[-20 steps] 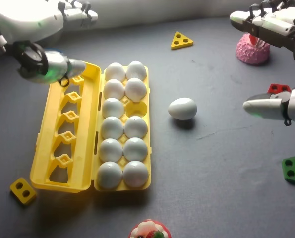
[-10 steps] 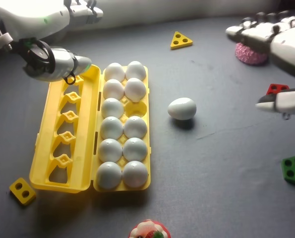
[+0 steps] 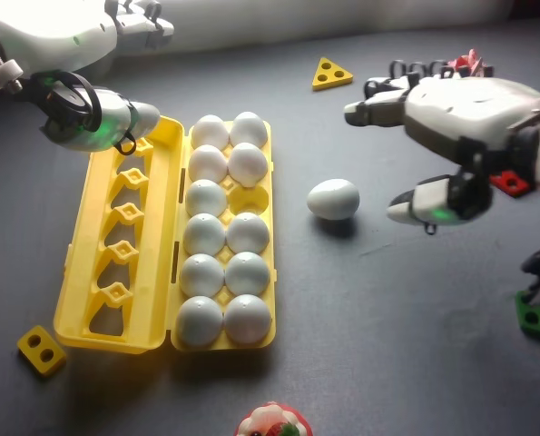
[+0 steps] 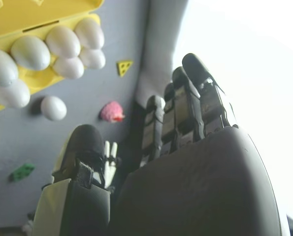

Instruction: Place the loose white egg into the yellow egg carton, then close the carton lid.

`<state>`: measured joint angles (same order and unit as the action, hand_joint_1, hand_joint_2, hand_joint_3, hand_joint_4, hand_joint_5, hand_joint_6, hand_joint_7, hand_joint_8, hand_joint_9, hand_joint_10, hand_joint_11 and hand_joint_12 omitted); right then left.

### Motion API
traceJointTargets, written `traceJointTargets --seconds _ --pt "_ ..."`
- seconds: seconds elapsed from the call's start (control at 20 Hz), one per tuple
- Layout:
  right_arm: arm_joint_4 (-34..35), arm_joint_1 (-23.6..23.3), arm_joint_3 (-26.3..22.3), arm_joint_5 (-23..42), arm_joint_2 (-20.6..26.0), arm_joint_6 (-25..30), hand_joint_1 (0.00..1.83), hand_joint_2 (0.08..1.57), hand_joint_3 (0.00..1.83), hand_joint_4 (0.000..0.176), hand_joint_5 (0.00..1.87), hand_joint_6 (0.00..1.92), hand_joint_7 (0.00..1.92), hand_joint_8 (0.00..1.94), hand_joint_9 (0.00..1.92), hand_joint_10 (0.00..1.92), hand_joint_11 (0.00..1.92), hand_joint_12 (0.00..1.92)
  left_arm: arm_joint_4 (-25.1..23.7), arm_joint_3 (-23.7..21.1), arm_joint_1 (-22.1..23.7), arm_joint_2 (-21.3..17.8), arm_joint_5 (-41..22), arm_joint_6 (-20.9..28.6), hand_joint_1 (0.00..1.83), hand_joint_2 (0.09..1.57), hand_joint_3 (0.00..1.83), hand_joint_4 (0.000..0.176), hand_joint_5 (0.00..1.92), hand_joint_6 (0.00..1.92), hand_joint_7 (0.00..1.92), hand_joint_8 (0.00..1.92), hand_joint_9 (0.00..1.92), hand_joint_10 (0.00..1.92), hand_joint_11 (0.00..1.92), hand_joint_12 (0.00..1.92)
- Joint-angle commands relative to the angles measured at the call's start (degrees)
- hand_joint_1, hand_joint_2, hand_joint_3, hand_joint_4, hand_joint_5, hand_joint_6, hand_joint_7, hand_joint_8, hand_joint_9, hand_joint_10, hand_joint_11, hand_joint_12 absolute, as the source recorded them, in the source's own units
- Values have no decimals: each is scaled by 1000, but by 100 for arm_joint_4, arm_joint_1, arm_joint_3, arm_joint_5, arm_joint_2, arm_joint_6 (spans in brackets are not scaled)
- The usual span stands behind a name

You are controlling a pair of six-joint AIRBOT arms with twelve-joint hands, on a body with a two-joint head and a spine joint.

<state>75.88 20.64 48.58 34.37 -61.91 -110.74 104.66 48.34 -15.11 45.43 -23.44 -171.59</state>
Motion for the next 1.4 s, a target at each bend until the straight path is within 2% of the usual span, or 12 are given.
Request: traceJointTargets --seconds 0.0,0.05,0.2,0.25,0.35,0.5,0.6,0.7,0.9,1.1,1.2,1.35 --pt "-174 -5 69 363 -28 0 1254 1033 1 14 344 33 49 2 97 0 0 491 -199 -20 89 -16 -145 -20 198 1432 6 44 110 14 150 10 155 63 0 760" --pt "52 6 222 376 -188 0 1258 1048 8 3 387 49 50 1 91 0 0 444 -146 -50 81 -22 -348 -19 262 1417 0 47 129 19 98 4 147 57 0 751" --pt "583 9 608 381 -558 5 1247 1063 10 0 448 93 25 1 78 5 0 357 26 -206 73 -31 -1092 -19 179 1430 3 43 99 11 95 6 159 55 0 761" --pt "720 13 698 389 -694 12 1242 1062 9 2 453 107 32 1 89 6 0 399 175 -252 59 -32 -1324 -19 243 1411 0 39 140 21 135 13 193 67 0 839" --pt "739 -7 763 443 -866 121 1240 1059 7 0 467 130 39 1 100 6 0 470 117 -302 57 -35 -1354 -20 278 1406 0 41 119 7 122 2 185 60 0 891" --pt "749 -120 837 479 -1028 453 1248 1055 3 0 457 206 81 2 133 7 0 536 111 -315 66 -47 -1354 -20 244 1420 2 44 87 0 121 2 169 50 0 778" --pt "785 -167 925 591 -1119 711 1220 1081 7 0 314 450 42 5 107 0 0 482 147 -331 86 -58 -1362 -20 262 1410 0 36 117 11 103 4 163 45 0 790" --pt "802 -183 1009 634 -1169 924 1225 1077 2 0 256 560 32 1 95 2 0 449 307 -346 108 -65 -1456 -20 234 1415 0 43 103 2 75 2 143 33 0 708" --pt "1096 -204 1135 687 -1265 951 1260 1031 0 8 202 513 63 3 120 6 0 575 363 -390 108 -77 -1570 -20 224 1418 0 37 125 6 103 2 170 38 0 732" --pt "1134 -88 1264 673 -1385 951 1295 1027 0 3 187 508 40 0 99 2 0 488 670 -334 86 -81 -1594 -20 197 1427 3 38 113 4 78 1 158 27 0 672" --pt "1136 -33 1323 672 -1439 952 1305 1016 0 8 200 499 56 4 115 6 0 528 689 -343 90 -87 -1543 -20 258 1415 0 45 116 3 105 5 162 25 0 747" --pt "1140 37 1400 672 -1520 956 1303 1024 0 12 177 511 51 0 114 1 0 555 661 -314 81 -87 -1540 -20 251 1420 0 39 105 3 101 1 178 28 0 727"
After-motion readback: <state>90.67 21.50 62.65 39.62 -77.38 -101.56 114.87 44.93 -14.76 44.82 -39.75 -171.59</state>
